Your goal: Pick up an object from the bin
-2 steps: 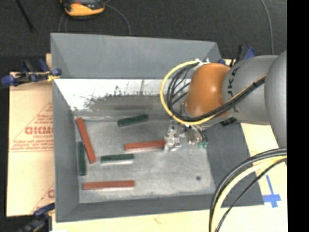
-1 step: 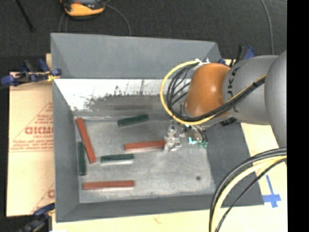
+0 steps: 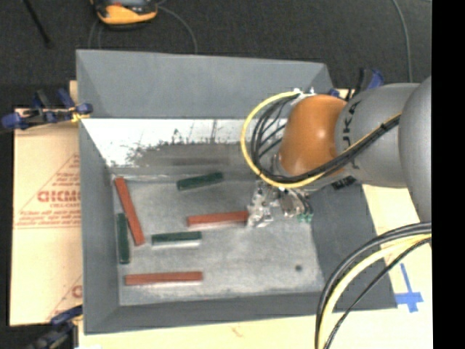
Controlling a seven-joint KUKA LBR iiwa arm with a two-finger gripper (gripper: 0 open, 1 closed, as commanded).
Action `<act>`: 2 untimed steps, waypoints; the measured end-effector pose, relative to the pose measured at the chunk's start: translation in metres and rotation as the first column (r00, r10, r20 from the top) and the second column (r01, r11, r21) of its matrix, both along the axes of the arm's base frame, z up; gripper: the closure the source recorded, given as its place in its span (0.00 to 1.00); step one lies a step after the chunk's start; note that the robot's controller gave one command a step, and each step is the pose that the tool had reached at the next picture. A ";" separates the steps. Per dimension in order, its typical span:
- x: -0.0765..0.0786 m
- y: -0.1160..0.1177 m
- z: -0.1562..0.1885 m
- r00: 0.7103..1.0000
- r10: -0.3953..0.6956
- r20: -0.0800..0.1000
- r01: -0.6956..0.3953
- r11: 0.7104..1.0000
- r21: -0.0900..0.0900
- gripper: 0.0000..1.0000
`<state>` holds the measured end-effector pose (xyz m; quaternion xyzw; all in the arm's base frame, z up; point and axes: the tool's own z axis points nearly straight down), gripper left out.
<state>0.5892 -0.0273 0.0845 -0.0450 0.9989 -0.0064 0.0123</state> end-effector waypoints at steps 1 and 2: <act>0.000 0.000 0.000 1.000 0.000 0.000 0.000 1.000 0.000 0.00; 0.000 0.000 0.000 1.000 0.002 0.000 -0.002 1.000 0.000 1.00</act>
Offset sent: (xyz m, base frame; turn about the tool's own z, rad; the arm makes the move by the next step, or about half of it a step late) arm 0.0000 0.0000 0.0000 0.0000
